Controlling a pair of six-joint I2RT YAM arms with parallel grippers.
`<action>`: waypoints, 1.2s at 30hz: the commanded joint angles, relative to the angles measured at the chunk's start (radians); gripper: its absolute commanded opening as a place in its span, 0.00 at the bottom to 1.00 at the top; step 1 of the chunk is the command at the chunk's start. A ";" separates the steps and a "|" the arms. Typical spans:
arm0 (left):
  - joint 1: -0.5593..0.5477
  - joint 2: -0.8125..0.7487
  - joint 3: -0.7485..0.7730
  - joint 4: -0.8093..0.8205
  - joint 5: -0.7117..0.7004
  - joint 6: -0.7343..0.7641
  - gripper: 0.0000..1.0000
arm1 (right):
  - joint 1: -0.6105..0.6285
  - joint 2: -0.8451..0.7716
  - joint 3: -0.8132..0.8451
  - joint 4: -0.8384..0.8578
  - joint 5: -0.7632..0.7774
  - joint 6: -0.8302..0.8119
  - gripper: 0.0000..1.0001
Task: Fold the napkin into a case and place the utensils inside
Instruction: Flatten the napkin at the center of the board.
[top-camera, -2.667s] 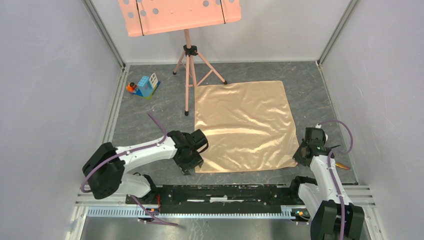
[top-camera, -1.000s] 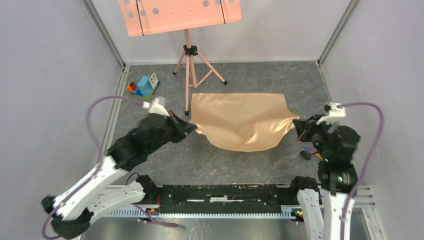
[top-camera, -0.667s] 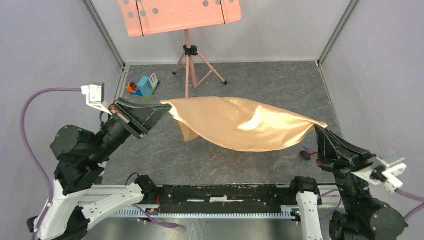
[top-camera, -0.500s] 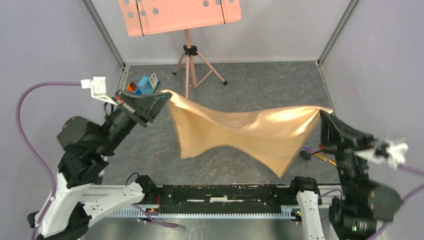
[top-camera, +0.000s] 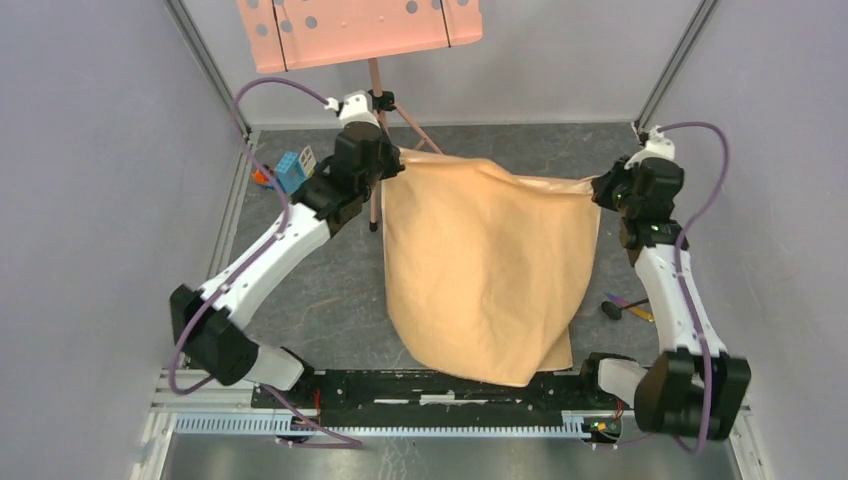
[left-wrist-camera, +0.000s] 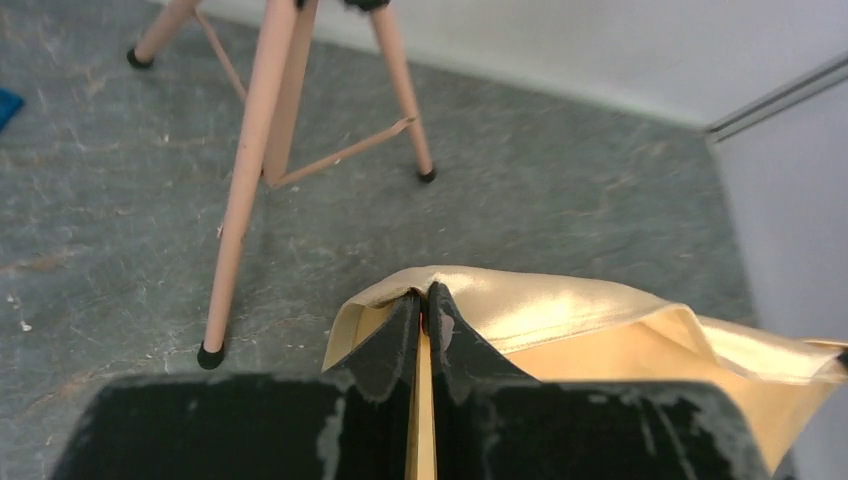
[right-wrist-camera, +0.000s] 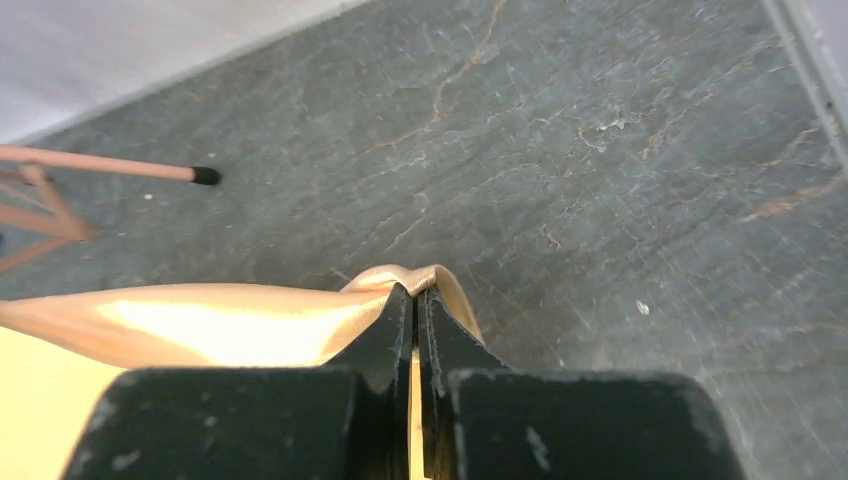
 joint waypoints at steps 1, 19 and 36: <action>0.053 0.171 0.016 0.162 0.069 0.013 0.02 | 0.002 0.189 0.030 0.263 -0.016 -0.057 0.00; 0.097 0.431 0.081 0.223 0.260 0.008 0.02 | 0.007 0.490 0.104 0.309 -0.111 -0.088 0.00; 0.062 -0.234 -0.060 0.175 0.460 0.058 0.02 | 0.008 -0.096 0.070 -0.005 -0.183 0.003 0.00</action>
